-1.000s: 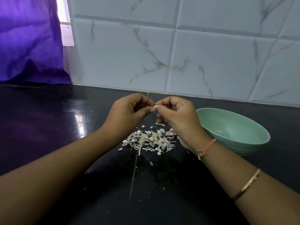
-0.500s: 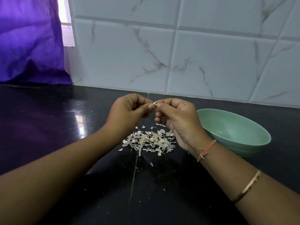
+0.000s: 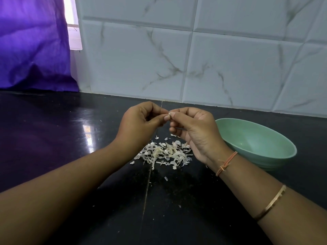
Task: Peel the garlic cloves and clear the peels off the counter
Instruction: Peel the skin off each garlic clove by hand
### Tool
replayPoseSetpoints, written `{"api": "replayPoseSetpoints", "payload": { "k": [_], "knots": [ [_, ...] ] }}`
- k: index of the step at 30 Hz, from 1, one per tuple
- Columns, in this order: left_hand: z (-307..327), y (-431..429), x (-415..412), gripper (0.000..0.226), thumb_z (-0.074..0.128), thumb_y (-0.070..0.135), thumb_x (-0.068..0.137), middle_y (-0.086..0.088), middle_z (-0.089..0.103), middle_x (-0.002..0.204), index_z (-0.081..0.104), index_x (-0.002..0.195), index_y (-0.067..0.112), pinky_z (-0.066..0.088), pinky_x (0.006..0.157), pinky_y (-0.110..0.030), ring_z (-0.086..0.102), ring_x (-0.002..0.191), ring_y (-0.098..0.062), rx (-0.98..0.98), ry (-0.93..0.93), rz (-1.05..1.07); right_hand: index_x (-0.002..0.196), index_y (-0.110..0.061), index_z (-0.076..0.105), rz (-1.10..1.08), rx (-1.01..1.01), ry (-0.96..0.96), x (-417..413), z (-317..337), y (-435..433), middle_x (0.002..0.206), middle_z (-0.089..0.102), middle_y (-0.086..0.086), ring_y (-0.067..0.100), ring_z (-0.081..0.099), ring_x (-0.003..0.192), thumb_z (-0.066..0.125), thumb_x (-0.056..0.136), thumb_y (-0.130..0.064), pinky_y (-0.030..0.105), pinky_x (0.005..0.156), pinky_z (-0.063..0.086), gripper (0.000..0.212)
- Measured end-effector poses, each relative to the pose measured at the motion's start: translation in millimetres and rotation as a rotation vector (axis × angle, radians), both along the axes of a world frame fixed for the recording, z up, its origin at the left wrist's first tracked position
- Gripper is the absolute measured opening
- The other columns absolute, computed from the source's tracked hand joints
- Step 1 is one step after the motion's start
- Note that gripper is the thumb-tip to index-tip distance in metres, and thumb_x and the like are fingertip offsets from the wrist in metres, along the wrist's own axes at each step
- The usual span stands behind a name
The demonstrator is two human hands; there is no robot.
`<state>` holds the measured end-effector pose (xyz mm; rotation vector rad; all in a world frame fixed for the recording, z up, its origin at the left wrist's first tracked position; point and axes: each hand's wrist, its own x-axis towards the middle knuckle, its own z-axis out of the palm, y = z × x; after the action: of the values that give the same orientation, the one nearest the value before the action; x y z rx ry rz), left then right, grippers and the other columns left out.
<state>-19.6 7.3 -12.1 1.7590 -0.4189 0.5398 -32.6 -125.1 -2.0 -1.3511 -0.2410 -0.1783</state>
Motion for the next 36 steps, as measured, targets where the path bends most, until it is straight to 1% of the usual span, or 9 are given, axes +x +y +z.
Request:
{"api": "replayPoseSetpoints", "payload": {
  "k": [4, 8, 13, 17, 22, 25, 28, 32, 36],
  "knots": [
    [-0.7, 0.2, -0.9, 0.02, 0.073, 0.013, 0.077, 0.008, 0.069, 0.073, 0.064, 0.071, 0.029, 0.055, 0.073, -0.033, 0.063, 0.07, -0.008, 0.047, -0.035, 0.026, 0.071, -0.004, 0.063, -0.009, -0.014, -0.016, 0.6, 0.2, 0.0, 0.058, 0.064, 0.0, 0.007, 0.055, 0.054, 0.061, 0.083, 0.004, 0.019, 0.054, 0.05, 0.015],
    [0.0, -1.2, -1.0, 0.018, 0.07, 0.011, 0.08, 0.007, 0.067, 0.068, 0.063, 0.072, 0.026, 0.054, 0.071, -0.03, 0.06, 0.064, -0.004, 0.046, -0.006, -0.005, 0.07, -0.003, 0.063, -0.045, -0.054, -0.036, -0.3, 0.5, 0.2, 0.067, 0.06, 0.009, 0.008, 0.052, 0.054, 0.064, 0.077, 0.004, 0.02, 0.054, 0.049, 0.01],
    [1.5, 0.3, -0.1, 0.013, 0.069, 0.009, 0.08, 0.005, 0.067, 0.069, 0.065, 0.074, 0.02, 0.055, 0.07, -0.027, 0.061, 0.062, -0.003, -0.014, 0.031, -0.036, 0.076, -0.001, 0.064, -0.033, -0.031, -0.013, 0.2, -0.9, -0.1, 0.072, 0.06, 0.013, 0.01, 0.054, 0.057, 0.061, 0.084, 0.001, 0.02, 0.054, 0.05, 0.009],
    [1.4, 1.1, -0.7, 0.014, 0.071, 0.01, 0.078, 0.008, 0.067, 0.066, 0.065, 0.073, 0.021, 0.054, 0.068, -0.024, 0.061, 0.06, -0.001, 0.0, 0.027, -0.013, 0.079, 0.001, 0.064, -0.002, 0.003, 0.013, -0.4, -0.5, 0.2, 0.073, 0.06, 0.014, 0.009, 0.055, 0.056, 0.06, 0.085, 0.001, 0.019, 0.053, 0.051, 0.007],
    [-0.1, -0.4, -1.3, 0.02, 0.073, 0.014, 0.077, 0.003, 0.069, 0.074, 0.063, 0.069, 0.03, 0.054, 0.073, -0.034, 0.062, 0.068, -0.009, 0.055, -0.009, 0.037, 0.07, -0.004, 0.062, 0.004, -0.007, -0.005, -0.1, 0.0, -0.3, 0.06, 0.065, 0.001, 0.007, 0.053, 0.054, 0.059, 0.084, 0.004, 0.019, 0.053, 0.05, 0.017],
    [-1.1, -1.1, -1.7, 0.019, 0.072, 0.014, 0.078, 0.001, 0.069, 0.074, 0.063, 0.071, 0.03, 0.054, 0.073, -0.036, 0.061, 0.067, -0.009, 0.064, -0.016, 0.031, 0.067, -0.005, 0.063, -0.013, -0.036, -0.027, 0.2, 0.3, -0.3, 0.064, 0.064, 0.007, 0.008, 0.051, 0.054, 0.06, 0.081, 0.006, 0.02, 0.053, 0.049, 0.018],
    [-1.5, -1.6, -1.0, 0.02, 0.071, 0.013, 0.079, -0.001, 0.069, 0.073, 0.063, 0.071, 0.029, 0.055, 0.074, -0.04, 0.063, 0.069, -0.014, 0.067, -0.014, 0.026, 0.068, -0.005, 0.063, -0.036, -0.069, -0.039, 0.7, -0.7, 0.3, 0.071, 0.06, 0.014, 0.007, 0.051, 0.054, 0.062, 0.079, 0.005, 0.02, 0.053, 0.047, 0.015],
    [-0.1, -3.2, -1.1, 0.017, 0.068, 0.008, 0.081, 0.003, 0.067, 0.068, 0.063, 0.072, 0.021, 0.056, 0.072, -0.031, 0.062, 0.063, -0.006, -0.004, 0.037, -0.048, 0.066, -0.007, 0.063, -0.061, -0.068, -0.051, 1.3, -1.3, 0.6, 0.067, 0.058, 0.009, 0.007, 0.049, 0.053, 0.063, 0.076, 0.004, 0.019, 0.051, 0.045, 0.015],
    [0.3, -3.1, 0.1, 0.012, 0.063, 0.003, 0.083, 0.004, 0.067, 0.06, 0.063, 0.075, 0.012, 0.055, 0.063, -0.018, 0.061, 0.057, -0.003, -0.142, 0.117, -0.142, 0.069, -0.006, 0.063, -0.032, -0.041, -0.027, 1.4, -1.7, 0.3, 0.062, 0.057, 0.004, 0.007, 0.05, 0.053, 0.061, 0.083, 0.002, 0.019, 0.052, 0.048, 0.016]
  ]
}}
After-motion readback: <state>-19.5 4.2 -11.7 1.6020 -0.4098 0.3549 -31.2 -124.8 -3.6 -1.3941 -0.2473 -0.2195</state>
